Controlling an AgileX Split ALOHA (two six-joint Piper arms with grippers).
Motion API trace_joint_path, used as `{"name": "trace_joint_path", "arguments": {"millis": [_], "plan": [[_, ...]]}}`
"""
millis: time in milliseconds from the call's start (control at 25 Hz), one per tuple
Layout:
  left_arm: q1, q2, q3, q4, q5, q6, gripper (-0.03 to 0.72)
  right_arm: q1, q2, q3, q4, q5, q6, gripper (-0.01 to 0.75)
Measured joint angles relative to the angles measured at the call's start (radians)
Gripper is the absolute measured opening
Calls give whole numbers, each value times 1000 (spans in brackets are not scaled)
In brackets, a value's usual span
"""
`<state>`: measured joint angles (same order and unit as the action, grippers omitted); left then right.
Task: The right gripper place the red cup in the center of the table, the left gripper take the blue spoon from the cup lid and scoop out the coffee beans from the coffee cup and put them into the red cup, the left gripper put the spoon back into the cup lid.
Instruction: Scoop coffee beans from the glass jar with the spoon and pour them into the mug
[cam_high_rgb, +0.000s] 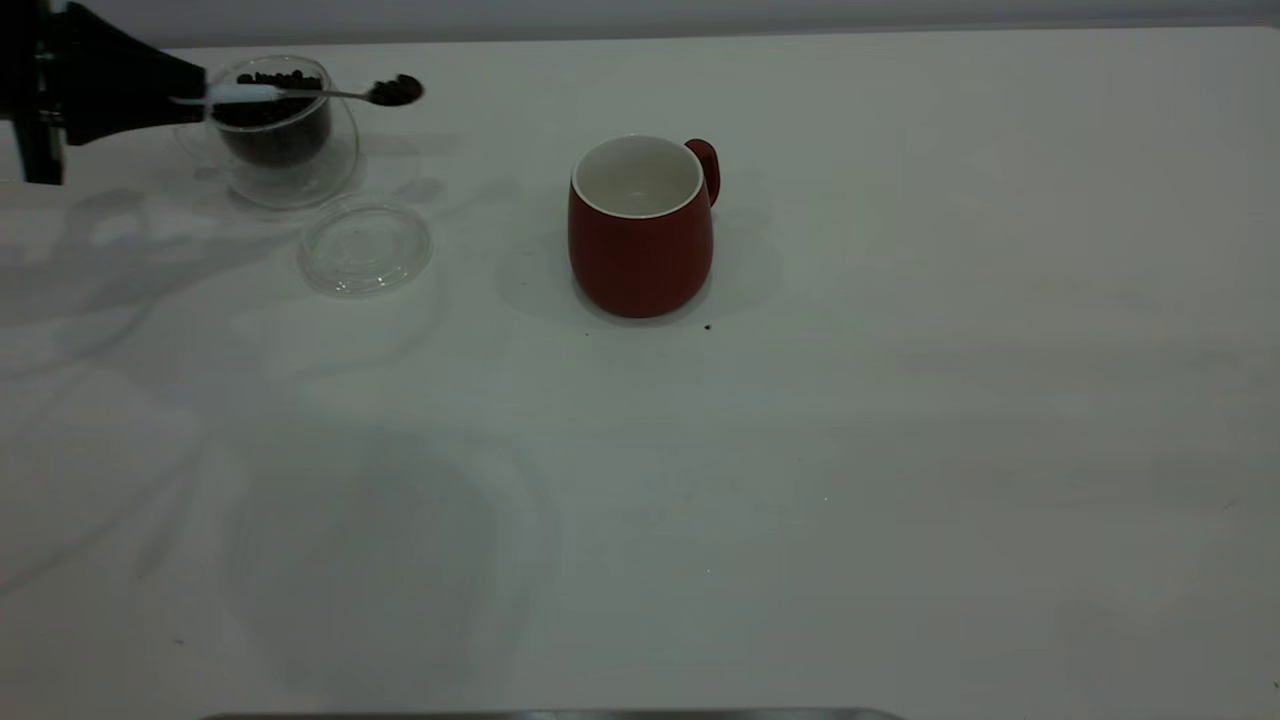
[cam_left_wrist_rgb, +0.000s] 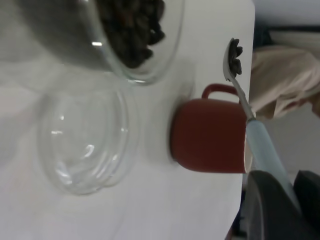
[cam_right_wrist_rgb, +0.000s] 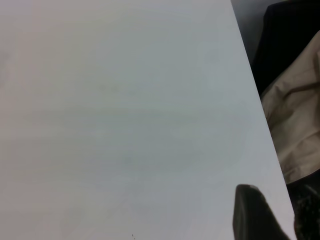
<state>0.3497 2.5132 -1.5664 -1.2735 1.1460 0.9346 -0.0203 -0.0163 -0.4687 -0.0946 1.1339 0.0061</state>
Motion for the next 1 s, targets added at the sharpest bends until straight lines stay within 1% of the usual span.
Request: {"name": "trace_joint_path", "arguments": {"millis": [320,1000], "plan": [[-81,0,0,3,0,-9,122,0,0,0,0,0,0,243],[-174,0,0,-20,1,-48,122,0,0,0,0,0,0,243]]}}
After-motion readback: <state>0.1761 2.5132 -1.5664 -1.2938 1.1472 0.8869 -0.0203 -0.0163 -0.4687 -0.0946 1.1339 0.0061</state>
